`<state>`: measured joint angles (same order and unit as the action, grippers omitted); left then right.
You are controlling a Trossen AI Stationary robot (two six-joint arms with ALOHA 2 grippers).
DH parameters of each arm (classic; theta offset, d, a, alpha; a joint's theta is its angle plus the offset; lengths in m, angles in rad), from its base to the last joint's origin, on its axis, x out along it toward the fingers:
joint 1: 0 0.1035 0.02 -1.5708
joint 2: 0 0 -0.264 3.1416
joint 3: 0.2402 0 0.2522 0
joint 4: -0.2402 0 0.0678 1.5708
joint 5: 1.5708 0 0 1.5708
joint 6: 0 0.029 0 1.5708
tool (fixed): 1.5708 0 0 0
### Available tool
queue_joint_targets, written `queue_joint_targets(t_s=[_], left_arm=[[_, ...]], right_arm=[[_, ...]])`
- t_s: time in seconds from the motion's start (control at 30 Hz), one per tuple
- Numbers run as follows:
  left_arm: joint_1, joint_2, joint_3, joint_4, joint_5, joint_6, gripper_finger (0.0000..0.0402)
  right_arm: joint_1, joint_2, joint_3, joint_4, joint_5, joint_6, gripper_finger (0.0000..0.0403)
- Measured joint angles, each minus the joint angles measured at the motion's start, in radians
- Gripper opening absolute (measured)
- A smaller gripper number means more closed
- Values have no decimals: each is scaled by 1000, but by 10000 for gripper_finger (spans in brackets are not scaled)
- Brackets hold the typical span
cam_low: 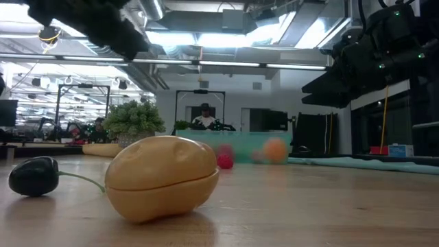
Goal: Pick and placing Produce into tupperware
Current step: Put the bing cherry into the blue bin
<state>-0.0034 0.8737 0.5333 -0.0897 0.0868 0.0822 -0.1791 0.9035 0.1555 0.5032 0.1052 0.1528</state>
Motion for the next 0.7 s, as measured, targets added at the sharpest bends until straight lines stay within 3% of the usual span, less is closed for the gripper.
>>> queue_joint_targets(t_s=[0.37,0.53,0.7], left_arm=[[-210,-32,-63,-6,22,-2,1],[-308,-31,-70,-6,99,-36,10],[-377,-31,-70,2,87,-58,20]], right_arm=[[0,0,0,0,0,3,320],[0,0,0,0,0,4,320],[0,0,0,0,0,4,320]])
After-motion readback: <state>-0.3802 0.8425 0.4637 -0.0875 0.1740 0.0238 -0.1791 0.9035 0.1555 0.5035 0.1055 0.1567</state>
